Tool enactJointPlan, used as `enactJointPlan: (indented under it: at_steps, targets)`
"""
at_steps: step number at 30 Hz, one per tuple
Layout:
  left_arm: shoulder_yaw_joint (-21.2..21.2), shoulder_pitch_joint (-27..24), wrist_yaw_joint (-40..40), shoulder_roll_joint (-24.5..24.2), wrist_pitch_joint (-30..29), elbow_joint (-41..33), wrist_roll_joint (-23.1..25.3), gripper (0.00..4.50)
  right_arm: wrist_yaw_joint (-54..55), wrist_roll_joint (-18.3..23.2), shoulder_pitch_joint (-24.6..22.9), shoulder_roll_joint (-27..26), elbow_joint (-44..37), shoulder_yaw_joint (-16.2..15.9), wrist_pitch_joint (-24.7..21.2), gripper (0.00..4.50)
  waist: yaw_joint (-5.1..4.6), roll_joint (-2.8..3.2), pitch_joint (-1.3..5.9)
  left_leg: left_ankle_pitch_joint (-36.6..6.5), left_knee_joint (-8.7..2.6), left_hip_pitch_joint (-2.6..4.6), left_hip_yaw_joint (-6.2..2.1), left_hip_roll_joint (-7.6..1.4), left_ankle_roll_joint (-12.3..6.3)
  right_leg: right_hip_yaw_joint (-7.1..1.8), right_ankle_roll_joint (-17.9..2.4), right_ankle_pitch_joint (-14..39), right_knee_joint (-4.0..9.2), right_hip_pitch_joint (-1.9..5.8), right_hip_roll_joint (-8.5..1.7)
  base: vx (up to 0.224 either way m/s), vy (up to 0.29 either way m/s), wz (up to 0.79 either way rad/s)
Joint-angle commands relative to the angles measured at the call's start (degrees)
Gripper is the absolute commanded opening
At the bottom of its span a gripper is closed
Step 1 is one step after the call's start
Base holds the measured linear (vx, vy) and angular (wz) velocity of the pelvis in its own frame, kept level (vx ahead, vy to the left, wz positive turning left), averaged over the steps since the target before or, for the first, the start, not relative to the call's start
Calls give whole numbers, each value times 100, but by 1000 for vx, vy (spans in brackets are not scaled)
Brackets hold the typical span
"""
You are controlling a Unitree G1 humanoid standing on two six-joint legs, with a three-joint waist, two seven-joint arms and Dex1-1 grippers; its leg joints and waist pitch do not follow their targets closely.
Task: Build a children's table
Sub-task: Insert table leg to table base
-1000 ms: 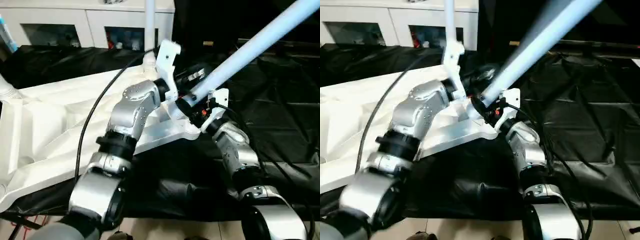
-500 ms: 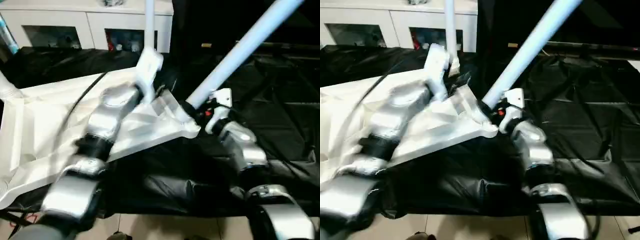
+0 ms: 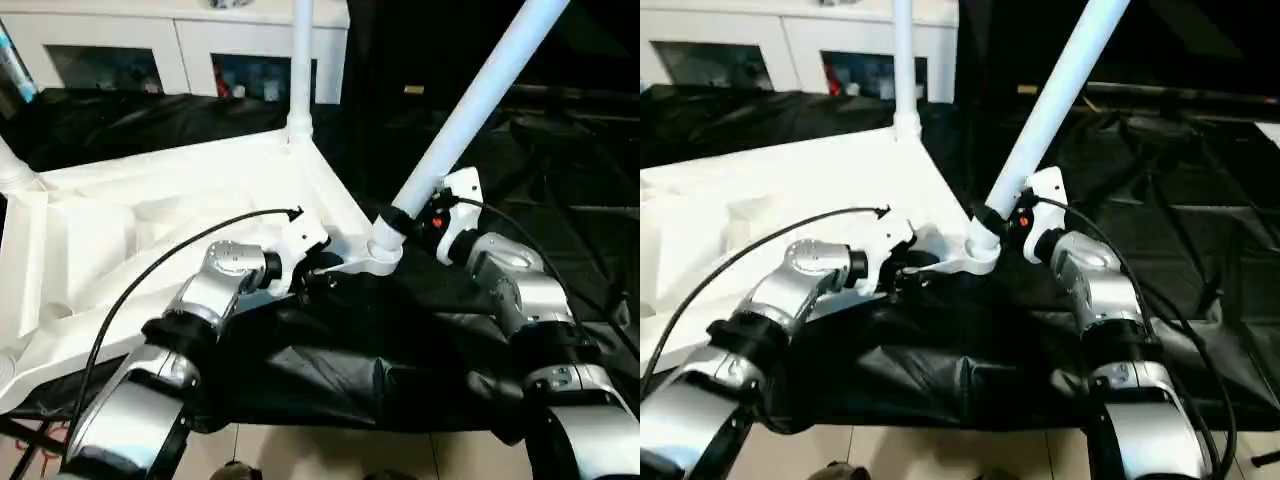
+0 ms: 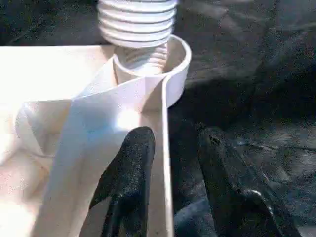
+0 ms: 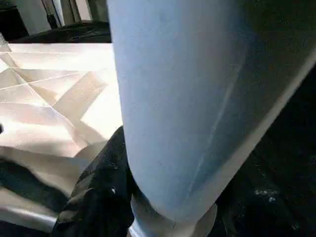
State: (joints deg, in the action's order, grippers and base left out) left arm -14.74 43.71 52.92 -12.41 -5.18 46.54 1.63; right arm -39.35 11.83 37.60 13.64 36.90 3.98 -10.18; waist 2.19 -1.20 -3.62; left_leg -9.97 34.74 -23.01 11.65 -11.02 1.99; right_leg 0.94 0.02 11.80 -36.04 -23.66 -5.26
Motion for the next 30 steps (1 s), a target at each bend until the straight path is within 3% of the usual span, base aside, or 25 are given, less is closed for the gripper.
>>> enactJointPlan:
  at_steps: [1, 9, 10, 13, 14, 19, 20, 23, 27, 30]
  targets:
    - [-17, 70, -182, -23, -72, 216, 132, 171, 29, 33, -99, 37, -250, 11, -98, 186, -7, 22, 470, -526, -350, 183, -59, -160, -455, -112, -1566, -460, 340, 327, -187, 0, 0, 0]
    - [-1, 213, -98, -92, -195, 485, 151, 171, -61, 41, -226, 49, -443, -107, -297, 186, -28, 13, 471, -716, -361, 180, -71, -159, -349, -111, -1619, -248, 357, 334, -197, 0, 0, 0]
    - [-1, 230, -83, -95, -237, 523, 167, 142, -80, 41, -236, 51, -467, -121, -334, 186, -26, 18, 473, -726, -362, 183, -73, -161, -345, -109, -1618, -234, 356, 333, -201, 0, 0, 0]
    - [-68, 141, 270, -162, -519, 309, 99, 129, -212, -21, -219, 83, -476, -259, -550, 186, -31, 12, 466, -726, -368, 182, -77, -165, -334, -109, -1621, -173, 359, 335, -205, 0, 0, 0]
    - [-78, 130, 307, -166, -549, 284, 89, 129, -224, -33, -215, 87, -469, -275, -566, 186, -35, -21, 464, -716, -367, 180, -70, -165, -344, -111, -1619, -167, 364, 333, -201, 0, 0, 0]
    - [-95, 90, 481, -172, -600, 197, 35, 83, -348, -52, -48, 107, -223, -328, -651, 186, -28, -21, 470, -633, -355, 179, -69, -166, -418, -114, -1675, -218, 351, 332, -215, 0, 0, 0]
    - [-98, 72, 542, -175, -617, 143, 16, 52, -385, -82, 17, 117, -115, -359, -642, 186, -33, -32, 472, -637, -351, 179, -66, -170, -419, -113, -1698, -198, 351, 329, -221, 0, 0, 0]
    - [-113, 38, 596, -185, -655, 48, 18, 47, -445, -87, 130, 117, 79, -375, -645, 186, -23, -18, 463, -675, -354, 193, -60, -176, -402, -115, -1712, -120, 357, 312, -219, 0, 0, 0]
    - [-123, -16, 643, -190, -614, 14, 62, 2, -595, -139, 289, 124, 348, -446, -712, 186, -8, -37, 466, -594, -352, 185, -58, -172, -447, -113, -1704, -238, 342, 323, -217, 0, 0, 0]
    - [-198, -95, 781, -218, -583, -73, 81, 0, -633, -159, 349, 122, 498, -457, -739, 186, -8, -49, 455, -679, -362, 183, -60, -178, -414, -114, -1659, -69, 361, 321, -224, 0, 0, 0]
